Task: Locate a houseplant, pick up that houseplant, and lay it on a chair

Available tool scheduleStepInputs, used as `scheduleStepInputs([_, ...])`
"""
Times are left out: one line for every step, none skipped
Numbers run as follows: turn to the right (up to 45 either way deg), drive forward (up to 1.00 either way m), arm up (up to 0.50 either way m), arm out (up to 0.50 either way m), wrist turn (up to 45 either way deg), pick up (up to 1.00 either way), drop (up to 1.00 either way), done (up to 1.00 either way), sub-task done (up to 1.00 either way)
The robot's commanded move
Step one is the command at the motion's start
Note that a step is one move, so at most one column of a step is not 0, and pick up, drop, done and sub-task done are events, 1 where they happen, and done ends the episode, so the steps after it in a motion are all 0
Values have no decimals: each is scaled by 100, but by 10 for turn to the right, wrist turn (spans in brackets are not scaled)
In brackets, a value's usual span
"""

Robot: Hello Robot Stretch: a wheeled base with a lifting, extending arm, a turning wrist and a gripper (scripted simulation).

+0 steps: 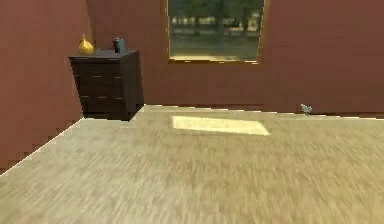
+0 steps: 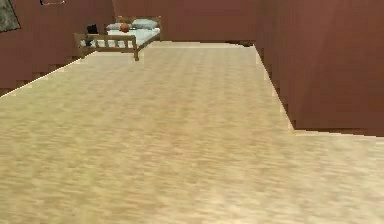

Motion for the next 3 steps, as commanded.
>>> scheduleStepInputs([-300, 0, 0, 0, 0, 0, 0, 0, 0])
scheduleStepInputs([0, 100, 0, 0, 0, 0, 0, 0, 0])
scheduleStepInputs([0, 5, 0, 0, 0, 0, 0, 0, 0])
